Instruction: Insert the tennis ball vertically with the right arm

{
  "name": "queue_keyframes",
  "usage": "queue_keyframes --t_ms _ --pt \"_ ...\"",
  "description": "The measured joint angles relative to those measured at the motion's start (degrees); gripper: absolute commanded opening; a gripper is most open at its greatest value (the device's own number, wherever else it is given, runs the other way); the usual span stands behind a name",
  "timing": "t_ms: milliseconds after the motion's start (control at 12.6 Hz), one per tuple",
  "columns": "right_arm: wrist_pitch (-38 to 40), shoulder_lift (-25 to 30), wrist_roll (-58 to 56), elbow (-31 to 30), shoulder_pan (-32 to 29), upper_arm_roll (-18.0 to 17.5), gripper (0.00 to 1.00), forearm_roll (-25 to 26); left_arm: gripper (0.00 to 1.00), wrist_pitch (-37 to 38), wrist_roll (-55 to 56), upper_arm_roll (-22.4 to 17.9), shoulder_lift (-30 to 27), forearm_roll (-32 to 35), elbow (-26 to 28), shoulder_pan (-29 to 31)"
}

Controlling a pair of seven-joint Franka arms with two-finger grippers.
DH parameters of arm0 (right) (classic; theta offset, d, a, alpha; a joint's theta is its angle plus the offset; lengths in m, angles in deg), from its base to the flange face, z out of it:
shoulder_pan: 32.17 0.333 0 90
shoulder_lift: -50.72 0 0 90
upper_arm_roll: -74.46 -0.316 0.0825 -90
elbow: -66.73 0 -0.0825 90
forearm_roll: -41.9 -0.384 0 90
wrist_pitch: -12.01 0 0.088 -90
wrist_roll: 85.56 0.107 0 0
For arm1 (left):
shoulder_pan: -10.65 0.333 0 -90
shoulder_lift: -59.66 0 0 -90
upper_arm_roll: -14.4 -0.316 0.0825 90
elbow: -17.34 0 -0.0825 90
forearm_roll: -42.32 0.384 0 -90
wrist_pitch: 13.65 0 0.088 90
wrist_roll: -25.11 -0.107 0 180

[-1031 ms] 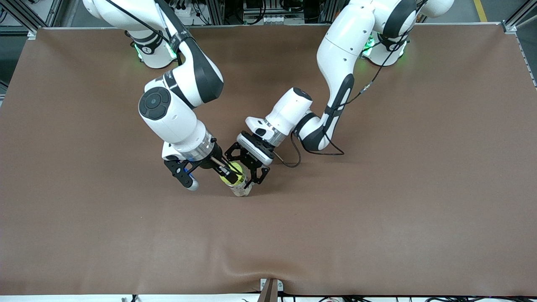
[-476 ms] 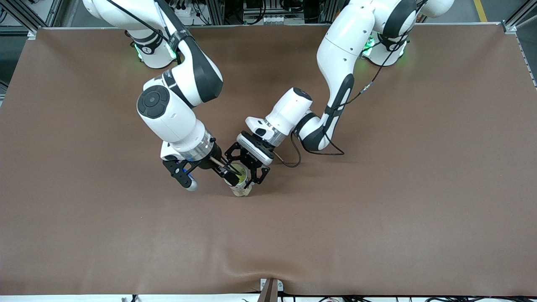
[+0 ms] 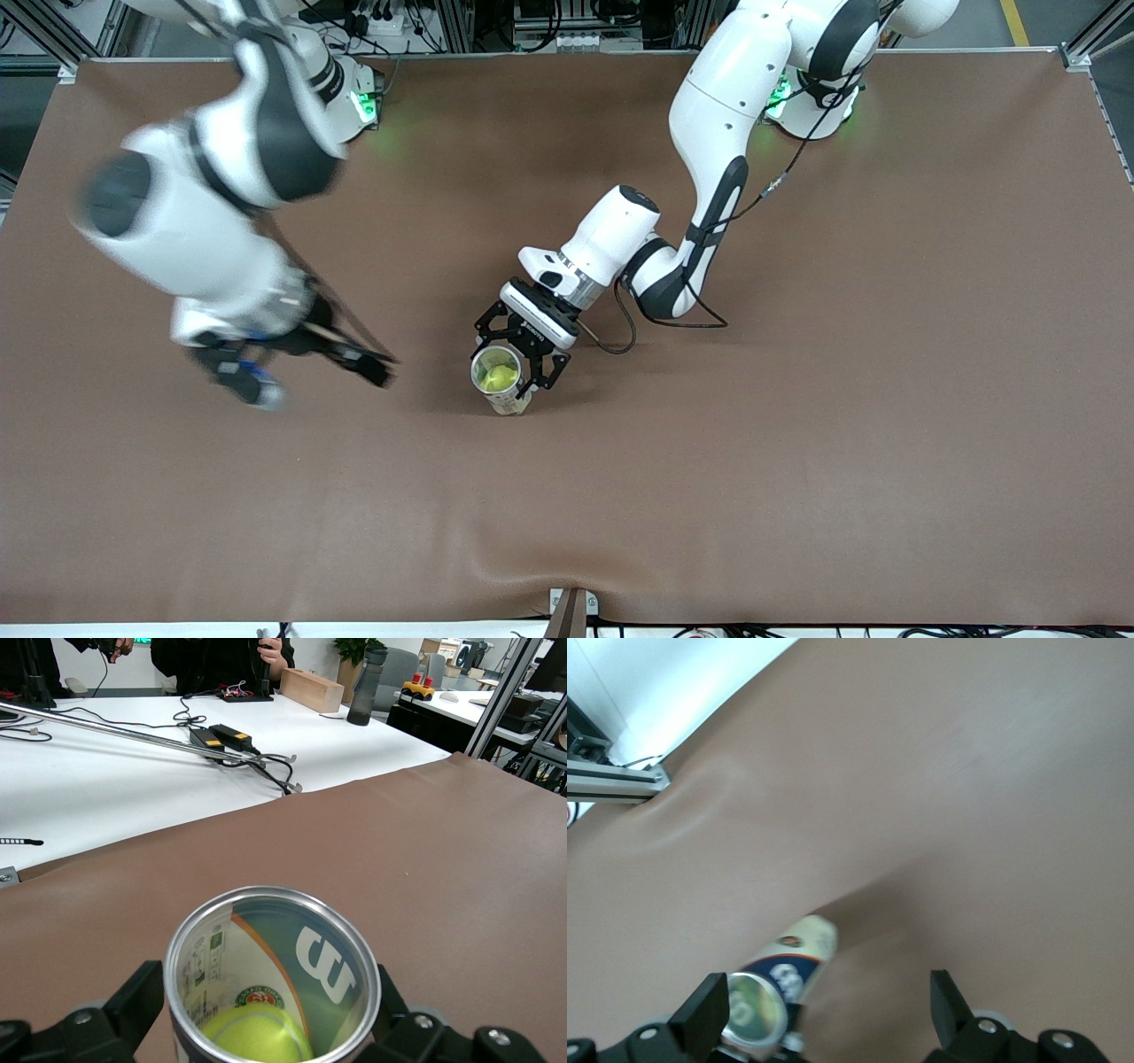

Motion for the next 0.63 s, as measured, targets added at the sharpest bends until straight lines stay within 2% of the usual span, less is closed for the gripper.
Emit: queue_keyframes --t_ms 238,476,634 --pt "8.5 5.8 -12.6 0.0 -4.1 1.7 1.0 0.7 1.0 0.0 0.0 -0.1 0.0 0.0 0.2 0.1" --pt "15.0 10.0 -24.4 -0.1 -8.1 1.8 1.0 6.7 1.0 0.0 0.0 -0.1 0.1 0.0 0.3 0.2" --pt "19.7 12.6 -30.4 -0.3 -11.9 1.3 1.0 7.6 1.0 0.0 0.0 -0.2 0.1 0.0 0.3 0.2"
